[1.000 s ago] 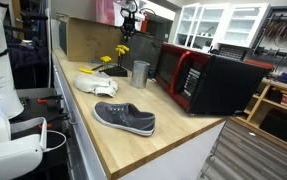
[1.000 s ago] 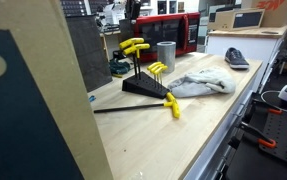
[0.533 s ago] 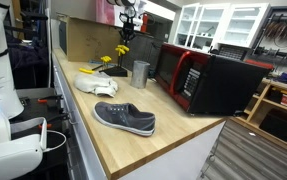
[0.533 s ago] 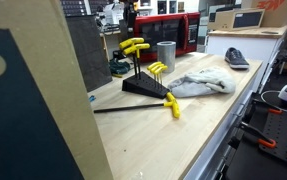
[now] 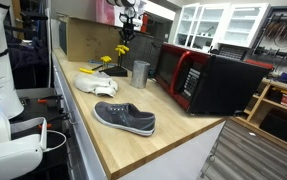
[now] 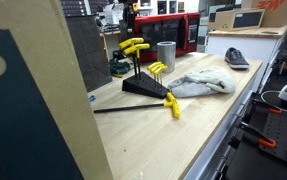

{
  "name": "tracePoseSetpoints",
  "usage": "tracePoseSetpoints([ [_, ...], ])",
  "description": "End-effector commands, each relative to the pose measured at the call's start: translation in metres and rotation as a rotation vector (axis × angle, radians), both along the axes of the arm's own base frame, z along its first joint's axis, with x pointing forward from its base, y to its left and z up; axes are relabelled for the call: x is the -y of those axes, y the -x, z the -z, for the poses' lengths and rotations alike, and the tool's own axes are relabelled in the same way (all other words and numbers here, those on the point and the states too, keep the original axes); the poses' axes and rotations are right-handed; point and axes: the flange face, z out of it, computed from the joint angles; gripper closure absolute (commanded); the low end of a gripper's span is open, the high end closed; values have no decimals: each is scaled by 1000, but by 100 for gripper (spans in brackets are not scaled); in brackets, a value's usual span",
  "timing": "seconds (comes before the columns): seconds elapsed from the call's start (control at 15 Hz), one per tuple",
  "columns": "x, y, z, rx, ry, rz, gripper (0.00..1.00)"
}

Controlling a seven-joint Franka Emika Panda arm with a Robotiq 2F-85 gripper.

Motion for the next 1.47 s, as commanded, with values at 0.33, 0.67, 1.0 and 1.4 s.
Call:
tracePoseSetpoints([
  [0.33, -3, 12, -9, -62, 26, -4, 100],
  [0.67, -2, 12, -5, -64, 40, -13, 100],
  [1.0, -4, 15, 9, -90, 73, -29, 100],
  [1.4, -14, 19, 27, -57, 140, -82, 100],
])
